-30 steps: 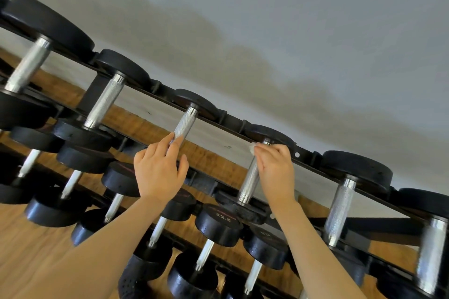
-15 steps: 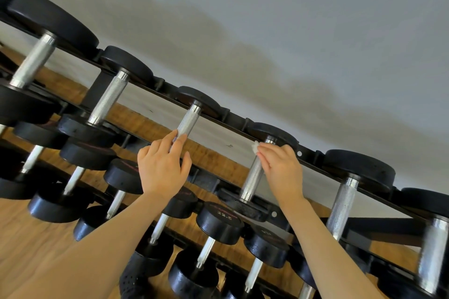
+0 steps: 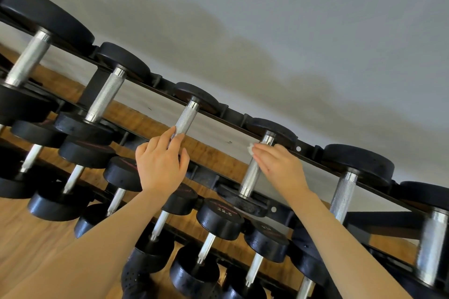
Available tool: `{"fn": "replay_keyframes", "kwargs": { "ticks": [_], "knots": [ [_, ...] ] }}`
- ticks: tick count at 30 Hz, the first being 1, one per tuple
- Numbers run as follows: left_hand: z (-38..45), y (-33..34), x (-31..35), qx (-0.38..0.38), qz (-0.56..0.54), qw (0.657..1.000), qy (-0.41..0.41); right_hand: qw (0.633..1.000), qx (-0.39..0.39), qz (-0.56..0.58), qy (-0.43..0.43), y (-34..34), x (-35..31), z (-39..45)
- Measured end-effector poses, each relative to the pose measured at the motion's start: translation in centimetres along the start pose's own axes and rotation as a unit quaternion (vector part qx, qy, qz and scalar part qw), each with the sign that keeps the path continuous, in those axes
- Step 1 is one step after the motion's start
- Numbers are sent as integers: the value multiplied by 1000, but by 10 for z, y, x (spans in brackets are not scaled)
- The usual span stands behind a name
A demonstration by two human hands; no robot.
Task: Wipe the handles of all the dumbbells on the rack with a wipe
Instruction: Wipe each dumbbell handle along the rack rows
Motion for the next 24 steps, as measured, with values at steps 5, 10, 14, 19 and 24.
{"fn": "replay_keyframes", "kwargs": {
  "ticks": [5,10,14,19,24],
  "knots": [
    [0,-1,1,3,3,1000,0,999,16,12,32,-3,12,17],
    [0,-1,1,4,3,1000,4,994,-60,39,-77,9,-11,5],
    [0,0,0,8,3,1000,4,997,-38,36,-54,4,-4,2],
    [0,1,-1,14,8,1000,7,997,-7,56,-55,-1,-21,-15],
    [0,1,0,17,7,1000,9,997,-30,63,11,-1,-14,-16]
  ]
}}
Point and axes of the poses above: each hand's wrist, its own z-axis towards the middle knuckle, its own y-axis out of the palm, x = y × z, the point moved 2 cm from there along z, towards the middle knuckle, and after that the axes turned 15 degrees about -z, right-handed, at the moved point
